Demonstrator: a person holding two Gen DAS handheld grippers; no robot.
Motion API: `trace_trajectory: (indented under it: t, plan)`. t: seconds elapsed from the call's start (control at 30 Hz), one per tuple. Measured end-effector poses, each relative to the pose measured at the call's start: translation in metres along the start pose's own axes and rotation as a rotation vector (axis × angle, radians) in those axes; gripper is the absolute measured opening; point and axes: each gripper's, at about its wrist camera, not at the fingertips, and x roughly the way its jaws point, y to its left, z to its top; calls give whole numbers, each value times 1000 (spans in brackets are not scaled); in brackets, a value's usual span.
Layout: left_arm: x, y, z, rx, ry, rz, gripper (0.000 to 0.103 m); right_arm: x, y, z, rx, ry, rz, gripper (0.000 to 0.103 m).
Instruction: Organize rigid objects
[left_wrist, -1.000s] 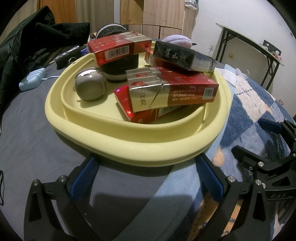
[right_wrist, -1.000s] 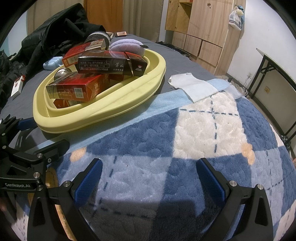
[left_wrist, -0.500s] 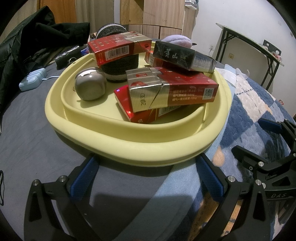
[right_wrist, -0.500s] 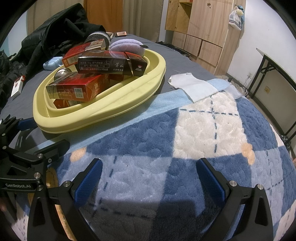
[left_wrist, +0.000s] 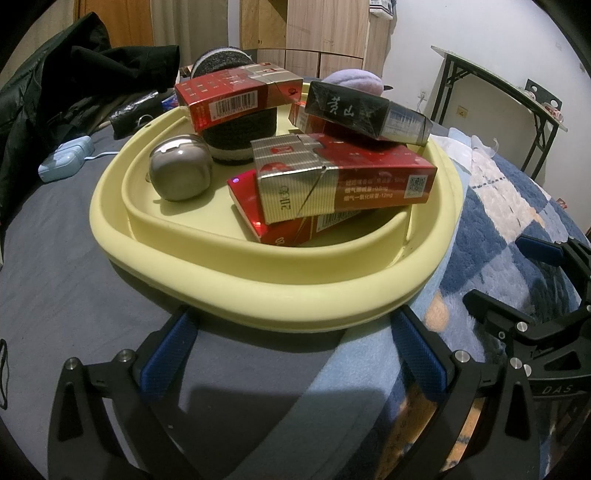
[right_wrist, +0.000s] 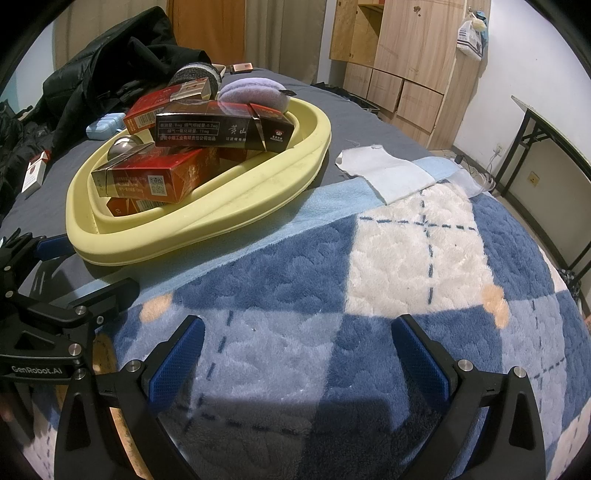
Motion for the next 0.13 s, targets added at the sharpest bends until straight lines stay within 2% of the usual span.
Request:
trace_trajectory:
  t: [0.13]
  plan:
    - [0, 0, 0, 1, -1, 1, 103, 0, 0, 0, 0, 0, 1, 103]
